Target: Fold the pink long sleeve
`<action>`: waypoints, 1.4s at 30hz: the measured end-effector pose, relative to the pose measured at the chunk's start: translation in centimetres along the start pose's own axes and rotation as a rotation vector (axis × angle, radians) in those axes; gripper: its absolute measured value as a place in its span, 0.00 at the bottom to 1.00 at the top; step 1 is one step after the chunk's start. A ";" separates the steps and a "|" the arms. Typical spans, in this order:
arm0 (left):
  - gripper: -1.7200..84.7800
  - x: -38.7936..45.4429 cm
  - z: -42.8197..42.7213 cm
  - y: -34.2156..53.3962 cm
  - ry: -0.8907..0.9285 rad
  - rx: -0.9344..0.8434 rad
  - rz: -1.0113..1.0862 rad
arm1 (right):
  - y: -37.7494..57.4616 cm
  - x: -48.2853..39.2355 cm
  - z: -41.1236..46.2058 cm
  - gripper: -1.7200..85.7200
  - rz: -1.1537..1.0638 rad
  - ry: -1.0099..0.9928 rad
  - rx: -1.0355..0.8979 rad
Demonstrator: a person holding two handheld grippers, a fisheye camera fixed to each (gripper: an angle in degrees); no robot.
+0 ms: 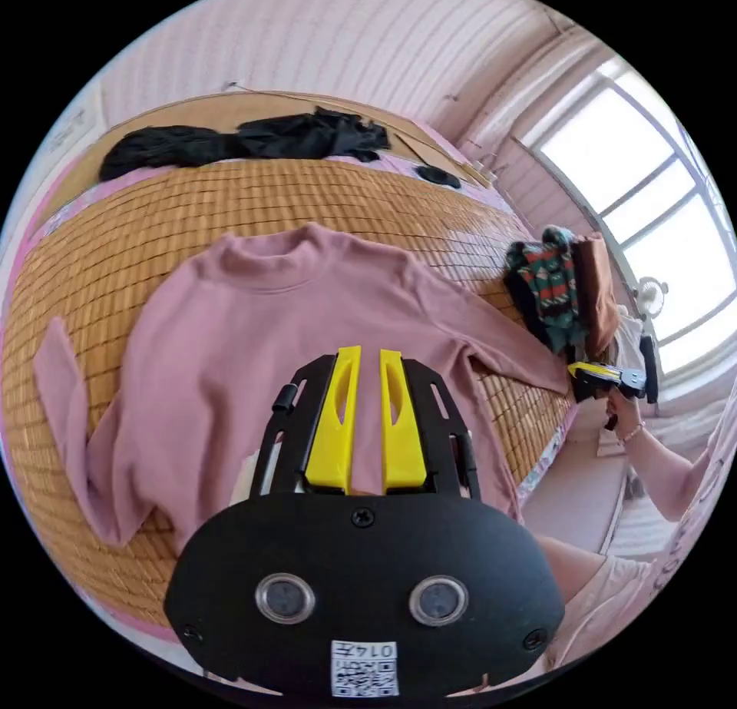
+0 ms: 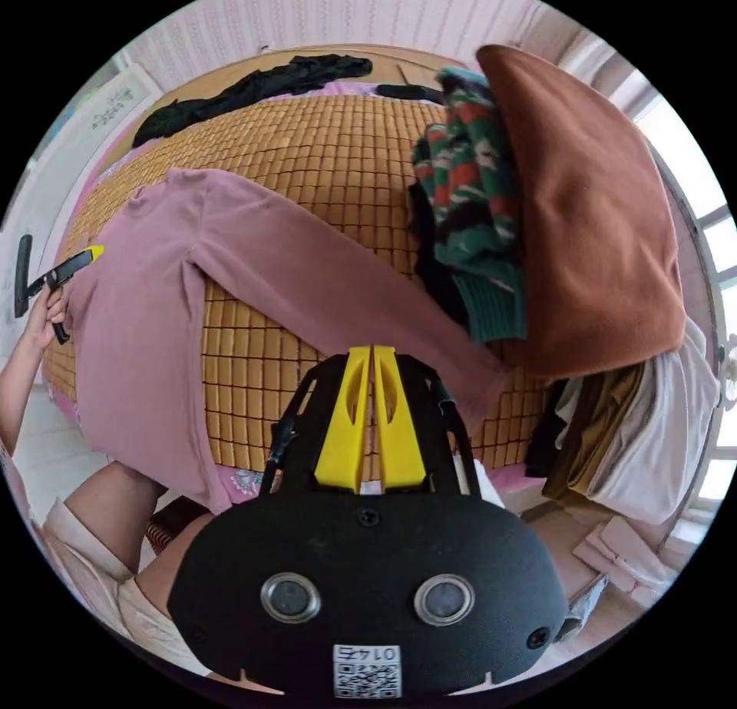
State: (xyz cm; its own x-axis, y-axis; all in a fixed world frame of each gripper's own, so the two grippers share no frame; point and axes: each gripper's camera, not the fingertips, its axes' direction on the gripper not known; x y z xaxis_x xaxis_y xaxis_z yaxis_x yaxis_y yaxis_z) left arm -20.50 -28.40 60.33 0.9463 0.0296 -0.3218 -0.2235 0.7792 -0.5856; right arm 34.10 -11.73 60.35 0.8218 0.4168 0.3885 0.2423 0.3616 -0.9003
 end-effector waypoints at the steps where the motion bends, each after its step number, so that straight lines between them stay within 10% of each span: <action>1: 0.08 -2.0 -1.0 0.8 -0.035 0.006 -0.049 | -2.9 -3.6 0.1 0.02 -0.088 -0.029 0.012; 7: 0.05 -21.4 -10.4 5.4 -0.265 0.114 -0.426 | -16.6 -23.9 0.8 0.03 -0.593 -0.307 0.130; 19: 0.08 -31.0 -7.1 1.3 -0.219 -0.152 -0.219 | -29.3 -56.9 5.1 0.09 -0.956 -0.336 0.004; 27: 0.03 -38.5 -25.1 16.8 -0.230 0.431 -0.452 | -32.3 -62.3 5.5 0.04 -0.981 -0.262 0.033; 35: 0.08 -44.2 -28.3 34.8 -0.305 0.200 -0.926 | -34.6 -68.1 4.7 0.05 -1.026 -0.250 0.086; 42: 0.13 -45.9 -27.1 30.8 -0.357 -0.010 -0.575 | -37.6 -74.8 5.9 0.11 -1.084 -0.110 0.104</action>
State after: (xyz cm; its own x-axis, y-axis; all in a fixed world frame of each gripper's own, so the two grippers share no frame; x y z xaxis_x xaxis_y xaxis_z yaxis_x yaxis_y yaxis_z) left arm -77.17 -22.71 36.95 0.9339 -0.1817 0.3080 0.3385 0.7267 -0.5977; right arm -39.54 -51.66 66.30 0.1464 -0.0954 0.9846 0.7601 0.6479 -0.0502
